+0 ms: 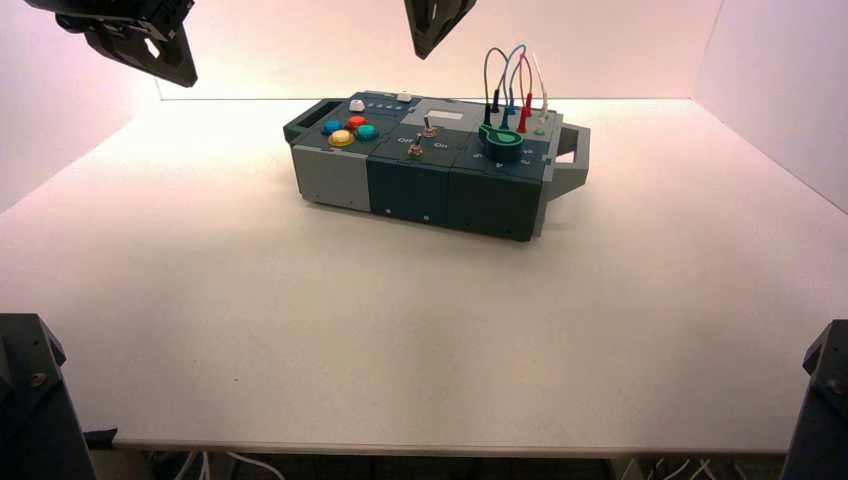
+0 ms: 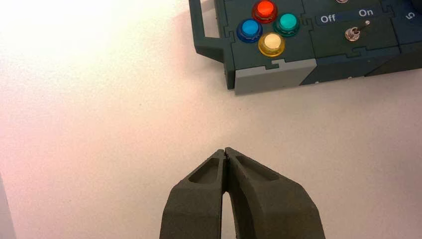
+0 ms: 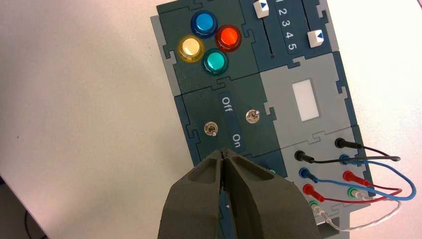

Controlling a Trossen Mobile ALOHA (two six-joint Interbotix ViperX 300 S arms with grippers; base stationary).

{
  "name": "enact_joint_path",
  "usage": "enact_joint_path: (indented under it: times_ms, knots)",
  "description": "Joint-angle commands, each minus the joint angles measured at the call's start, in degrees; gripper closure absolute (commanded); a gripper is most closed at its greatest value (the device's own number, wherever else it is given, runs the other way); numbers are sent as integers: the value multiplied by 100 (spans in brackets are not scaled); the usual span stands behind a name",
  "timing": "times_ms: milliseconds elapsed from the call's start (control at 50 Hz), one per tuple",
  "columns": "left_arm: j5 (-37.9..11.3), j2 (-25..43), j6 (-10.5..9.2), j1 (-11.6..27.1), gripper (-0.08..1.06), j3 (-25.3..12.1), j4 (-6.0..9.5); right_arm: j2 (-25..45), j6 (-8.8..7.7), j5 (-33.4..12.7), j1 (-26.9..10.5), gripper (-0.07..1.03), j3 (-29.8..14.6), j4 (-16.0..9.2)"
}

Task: Pull the blue wire.

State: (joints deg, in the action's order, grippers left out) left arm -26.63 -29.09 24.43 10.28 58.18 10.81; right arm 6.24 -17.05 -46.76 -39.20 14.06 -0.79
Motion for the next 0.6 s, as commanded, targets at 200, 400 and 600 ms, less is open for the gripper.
enact_joint_path:
  times_ms: [200,400,600]
  knots:
    - [18,-53,35,-9,101,-79,-9,-193,-9,18,-44,98,-105,-9]
    - [18,-44,26,-9,101,-79,-9,-193,-18,0,-44,98,-88,-18]
    - [-149,-88,26,0,101,-167,70,-246,-9,-413,-44,98,-202,-18]
